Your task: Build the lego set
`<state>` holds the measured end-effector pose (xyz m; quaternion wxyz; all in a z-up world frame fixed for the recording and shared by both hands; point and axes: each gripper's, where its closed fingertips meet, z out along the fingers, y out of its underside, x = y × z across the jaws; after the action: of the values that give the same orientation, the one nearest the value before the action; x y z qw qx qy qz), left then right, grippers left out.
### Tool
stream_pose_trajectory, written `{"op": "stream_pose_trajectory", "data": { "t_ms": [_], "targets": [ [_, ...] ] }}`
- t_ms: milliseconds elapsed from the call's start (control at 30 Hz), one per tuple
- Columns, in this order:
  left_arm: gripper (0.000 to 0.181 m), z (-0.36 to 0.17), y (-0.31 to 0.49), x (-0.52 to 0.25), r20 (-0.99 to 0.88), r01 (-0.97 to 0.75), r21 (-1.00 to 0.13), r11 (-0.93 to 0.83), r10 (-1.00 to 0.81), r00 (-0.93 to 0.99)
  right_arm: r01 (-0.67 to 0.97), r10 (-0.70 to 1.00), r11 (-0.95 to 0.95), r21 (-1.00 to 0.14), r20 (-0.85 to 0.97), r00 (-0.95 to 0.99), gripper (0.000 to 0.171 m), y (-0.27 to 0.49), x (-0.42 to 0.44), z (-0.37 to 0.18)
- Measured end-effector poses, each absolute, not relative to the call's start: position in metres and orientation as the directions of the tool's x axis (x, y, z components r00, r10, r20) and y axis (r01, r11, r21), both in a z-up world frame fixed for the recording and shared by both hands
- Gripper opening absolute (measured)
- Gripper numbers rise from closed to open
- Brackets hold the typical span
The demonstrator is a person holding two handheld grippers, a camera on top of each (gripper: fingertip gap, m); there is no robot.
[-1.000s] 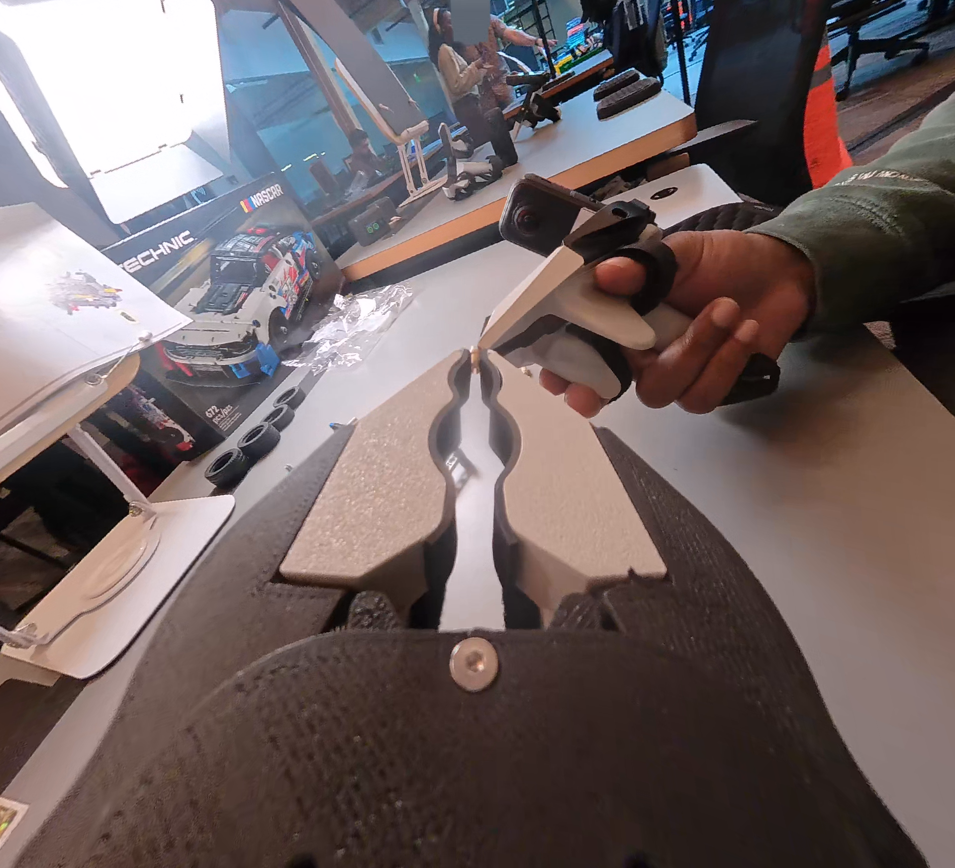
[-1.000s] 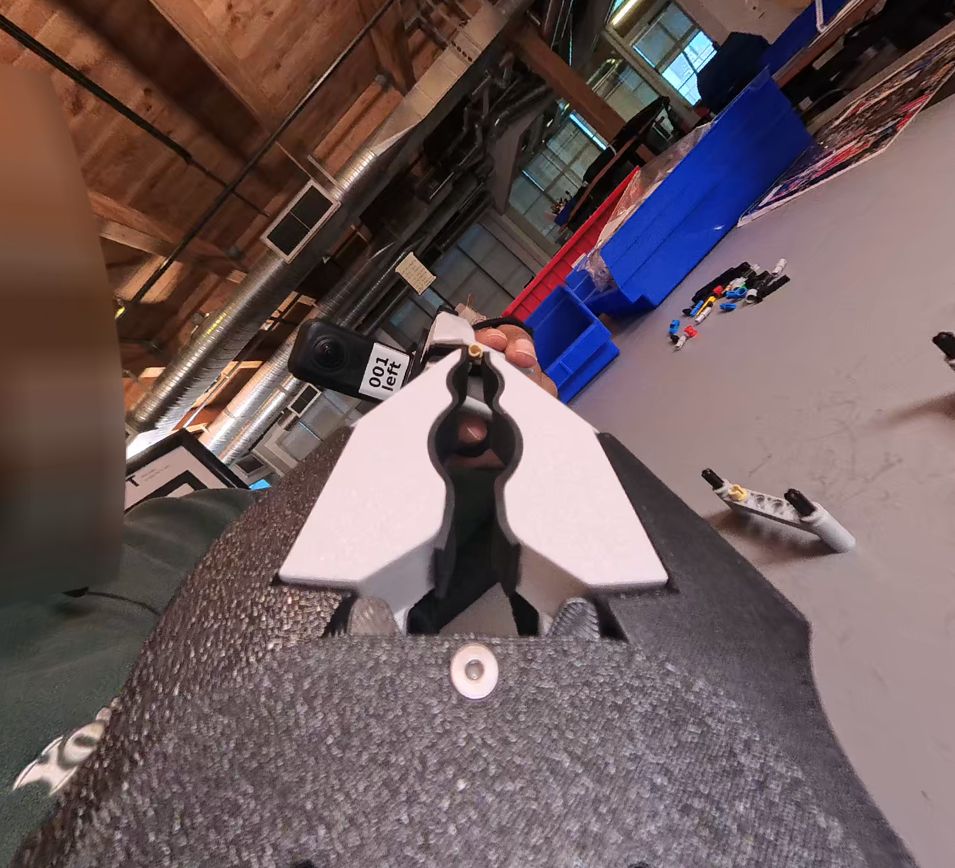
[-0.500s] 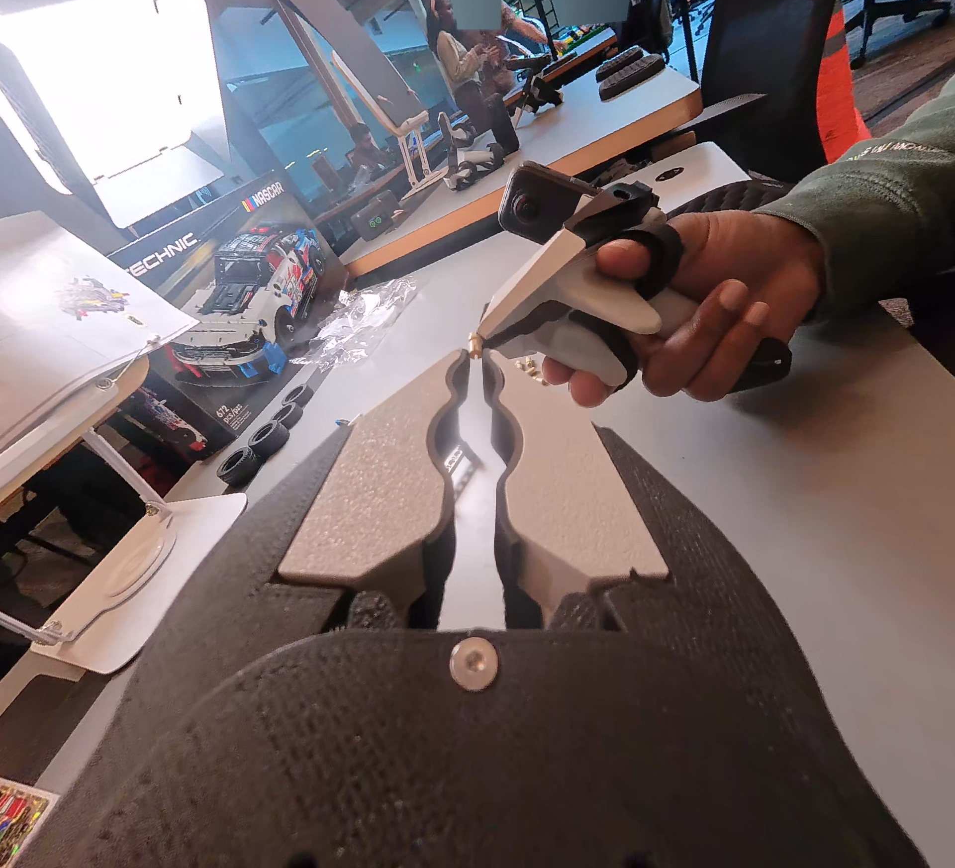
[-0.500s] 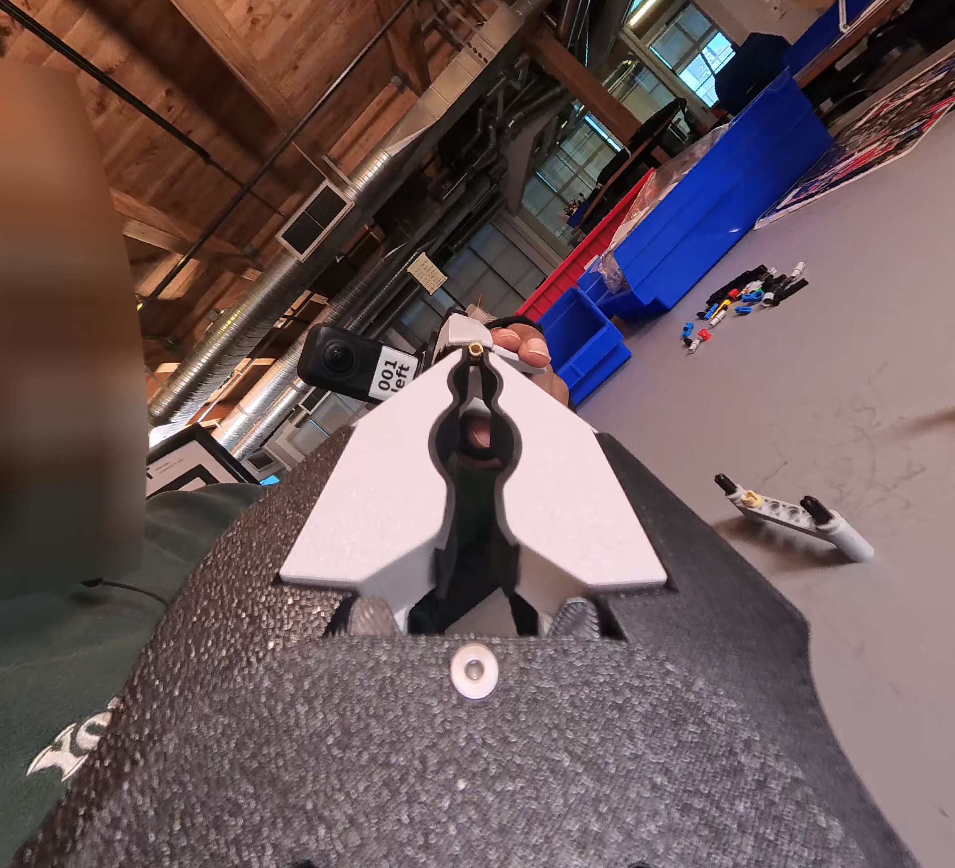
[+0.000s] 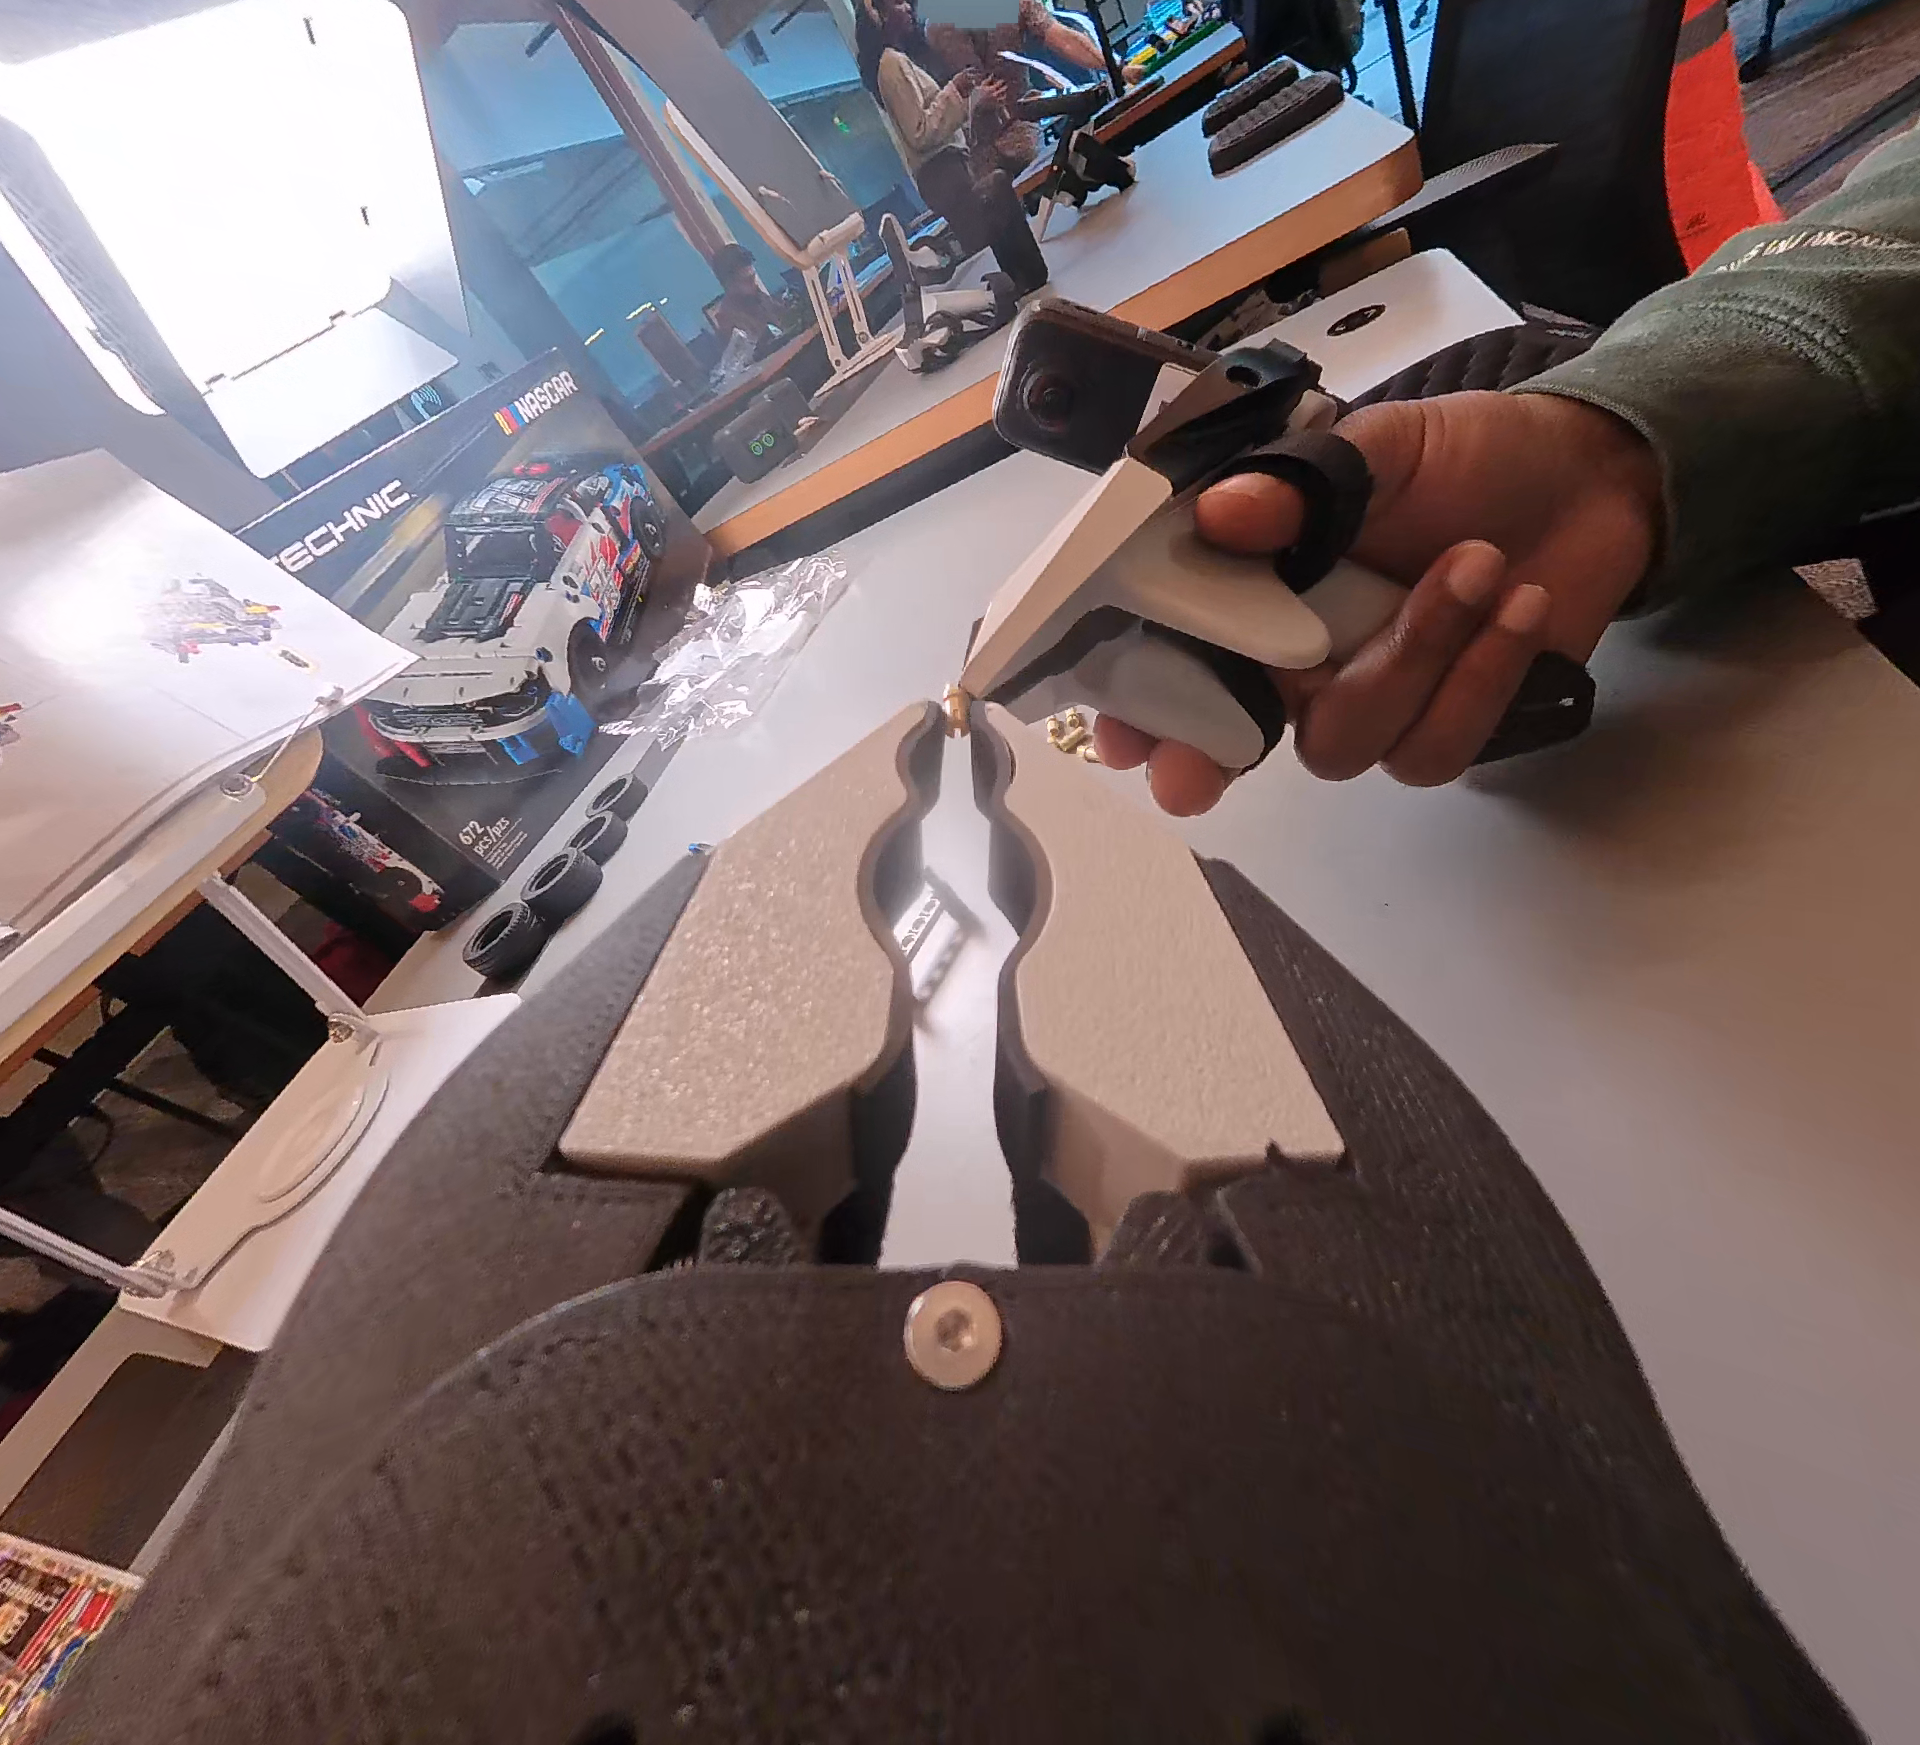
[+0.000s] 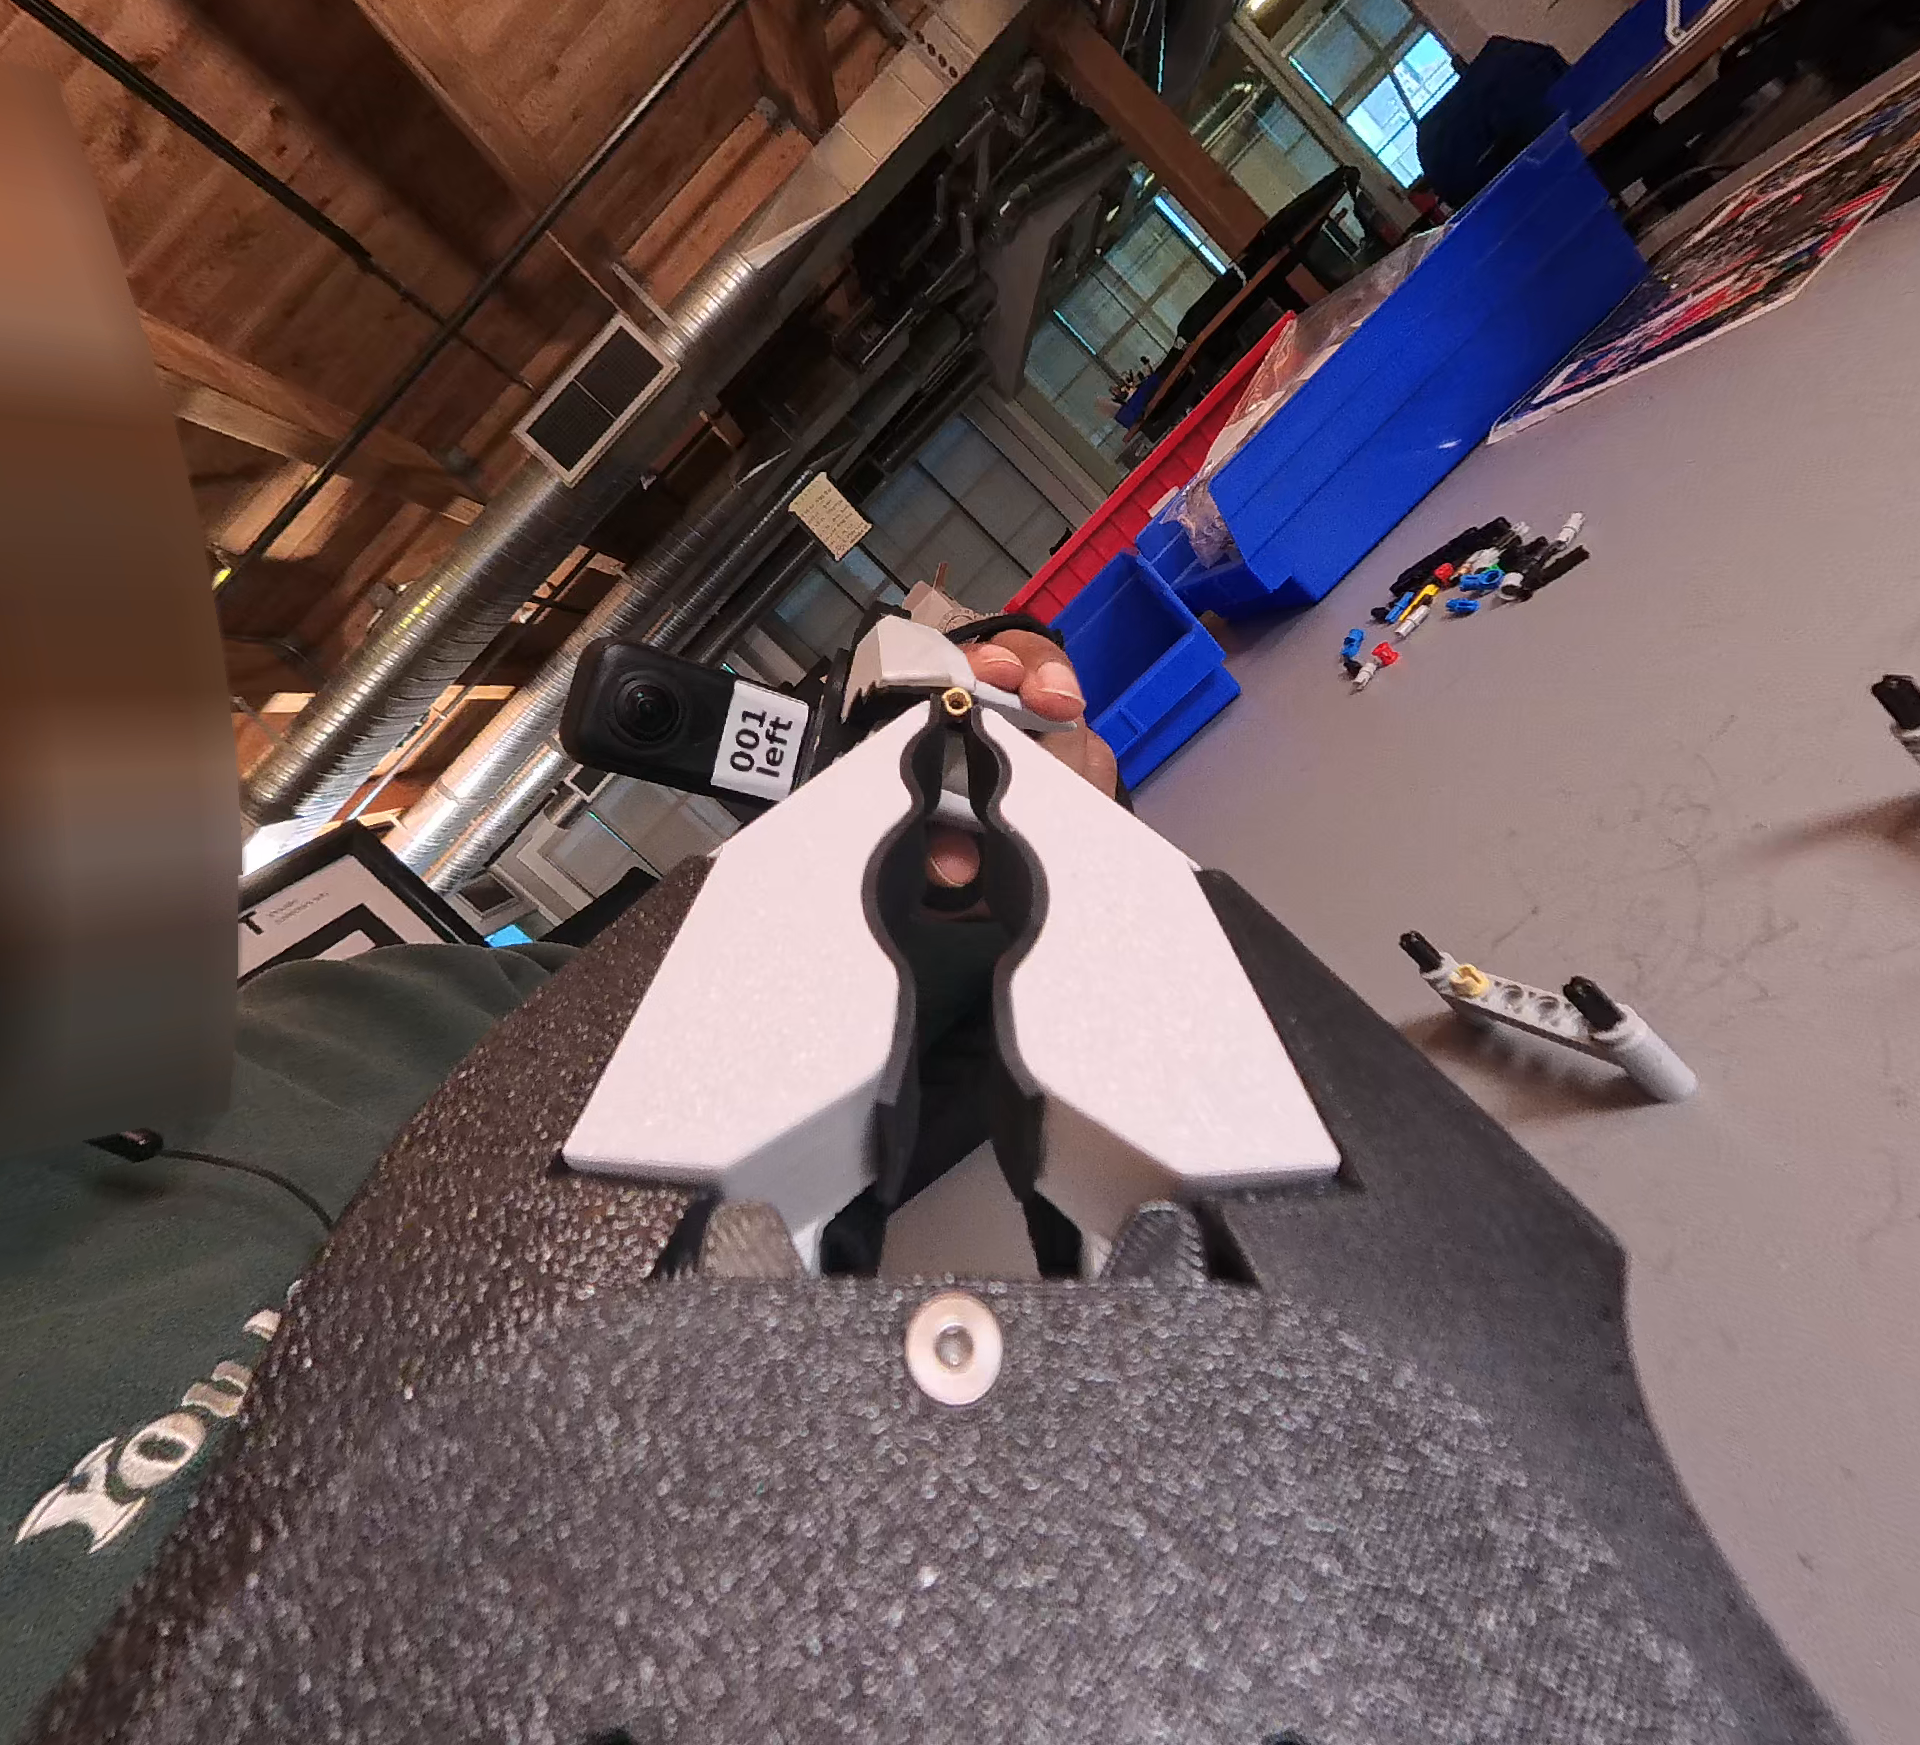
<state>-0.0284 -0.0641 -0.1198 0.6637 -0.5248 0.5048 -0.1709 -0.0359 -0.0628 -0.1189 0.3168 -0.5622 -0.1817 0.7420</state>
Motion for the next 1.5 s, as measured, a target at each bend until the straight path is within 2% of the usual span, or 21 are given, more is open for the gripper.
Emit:
{"op": "stream_pose_trajectory", "data": {
  "t_ms": [33, 167, 267, 700, 1100, 1200, 1267, 1333, 1400, 1500],
  "targets": [
    [0.003, -0.120, -0.064, -0.028, -0.488, -0.305, -0.870, 0.387, -0.760, 0.429, -0.264, 0.674, -0.734, -0.626, -0.720, -0.167, 0.002, -0.063, -0.036, -0.119],
    [0.003, -0.119, -0.066, -0.028, -0.453, -0.282, -0.889, 0.362, -0.792, 0.410, -0.247, 0.694, -0.717, -0.652, -0.701, -0.164, 0.002, -0.065, -0.036, -0.118],
    [0.002, -0.118, -0.068, -0.028, -0.452, -0.271, -0.889, 0.369, -0.796, 0.402, -0.220, 0.722, -0.691, -0.688, -0.671, -0.167, 0.010, -0.067, -0.032, -0.113],
    [0.003, -0.121, -0.077, -0.021, -0.470, -0.276, -0.878, 0.391, -0.808, 0.354, 0.021, 0.812, -0.574, -0.819, -0.572, -0.111, 0.005, -0.076, -0.031, -0.119],
    [0.003, -0.124, -0.079, -0.020, -0.482, -0.293, -0.871, 0.395, -0.807, 0.343, 0.132, 0.860, -0.488, -0.863, -0.501, -0.095, 0.003, -0.077, -0.030, -0.122],
    [0.004, -0.135, -0.074, -0.019, -0.383, -0.288, -0.912, 0.292, -0.859, 0.340, 0.187, 0.900, -0.419, -0.889, -0.434, -0.045, 0.003, -0.073, -0.030, -0.131],
    [0.021, -0.148, -0.066, -0.021, -0.257, -0.293, -0.943, 0.158, -0.905, 0.339, 0.247, 0.932, -0.346, -0.905, -0.361, -0.018, 0.003, -0.068, -0.029, -0.136],
    [0.025, -0.166, -0.055, -0.028, -0.154, -0.338, -0.941, 0.024, -0.920, 0.361, 0.360, 0.982, -0.183, -0.915, -0.186, 0.027, 0.003, -0.054, -0.027, -0.145],
    [0.027, -0.192, -0.047, -0.035, -0.064, -0.412, -0.905, -0.107, -0.923, 0.380, 0.490, 1.000, -0.014, -0.871, -0.009, 0.012, 0.003, -0.042, -0.026, -0.156],
    [0.029, -0.228, -0.045, -0.040, -0.046, -0.541, -0.821, -0.183, -0.923, 0.382, 0.643, 0.987, 0.161, -0.749, 0.114, -0.114, 0.002, -0.037, -0.032, -0.177]
  ]
}}
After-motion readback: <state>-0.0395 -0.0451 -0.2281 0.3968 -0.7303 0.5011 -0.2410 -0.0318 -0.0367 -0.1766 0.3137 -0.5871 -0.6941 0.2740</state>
